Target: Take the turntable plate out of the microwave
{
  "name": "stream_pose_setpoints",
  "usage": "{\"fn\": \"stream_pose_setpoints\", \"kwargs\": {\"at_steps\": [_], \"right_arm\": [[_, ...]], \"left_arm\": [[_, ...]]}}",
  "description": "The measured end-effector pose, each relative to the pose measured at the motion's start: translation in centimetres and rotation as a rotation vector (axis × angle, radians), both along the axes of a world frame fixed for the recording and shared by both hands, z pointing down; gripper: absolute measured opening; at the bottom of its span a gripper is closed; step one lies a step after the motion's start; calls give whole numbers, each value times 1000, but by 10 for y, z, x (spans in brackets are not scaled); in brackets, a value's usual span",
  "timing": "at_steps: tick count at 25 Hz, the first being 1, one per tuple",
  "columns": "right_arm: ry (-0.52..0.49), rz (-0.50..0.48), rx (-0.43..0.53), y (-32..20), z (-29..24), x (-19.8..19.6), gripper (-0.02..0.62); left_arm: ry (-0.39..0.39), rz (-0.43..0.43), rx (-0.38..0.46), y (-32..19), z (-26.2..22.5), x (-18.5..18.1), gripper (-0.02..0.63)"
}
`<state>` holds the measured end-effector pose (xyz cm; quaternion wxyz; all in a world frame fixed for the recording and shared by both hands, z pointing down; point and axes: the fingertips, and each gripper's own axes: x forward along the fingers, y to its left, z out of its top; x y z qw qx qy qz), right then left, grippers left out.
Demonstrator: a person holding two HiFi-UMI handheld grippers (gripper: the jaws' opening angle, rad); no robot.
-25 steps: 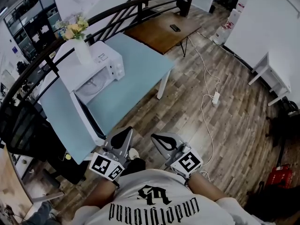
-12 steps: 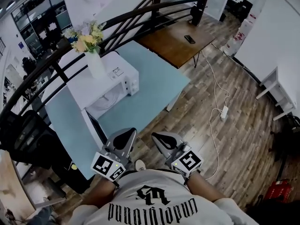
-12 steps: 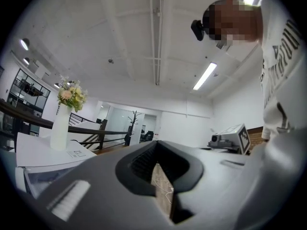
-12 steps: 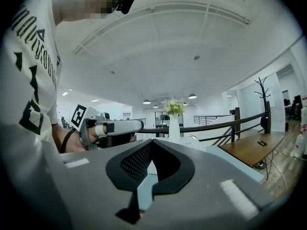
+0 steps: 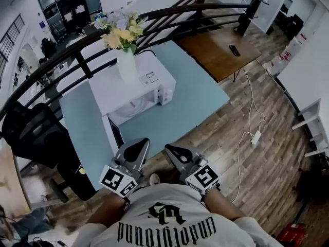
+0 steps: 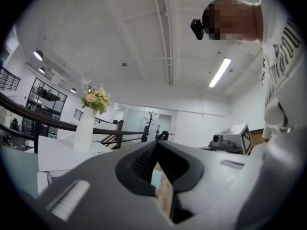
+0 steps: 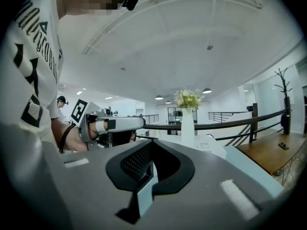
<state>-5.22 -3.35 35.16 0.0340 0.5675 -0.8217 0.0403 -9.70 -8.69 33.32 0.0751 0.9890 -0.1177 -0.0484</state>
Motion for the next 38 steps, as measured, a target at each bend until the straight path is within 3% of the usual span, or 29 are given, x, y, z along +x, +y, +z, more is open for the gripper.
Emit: {"fn": "stream_pose_setpoints", "kwargs": {"at_steps": [10, 25, 34, 38], "right_arm": [[-32, -232, -55, -55, 14, 23, 2], [-86, -538, -109, -109, 39, 104, 2], [-122, -633, -197, -141, 75, 96, 3], [-164, -633, -244, -162, 92, 81, 3]], "left_arm": [[-30, -235, -36, -40, 11, 9, 49], [10, -570, -24, -79, 9, 74, 49], [-41, -715, -8, -103, 30, 58, 49], [-43, -724, -9, -117, 50, 46, 49]]}}
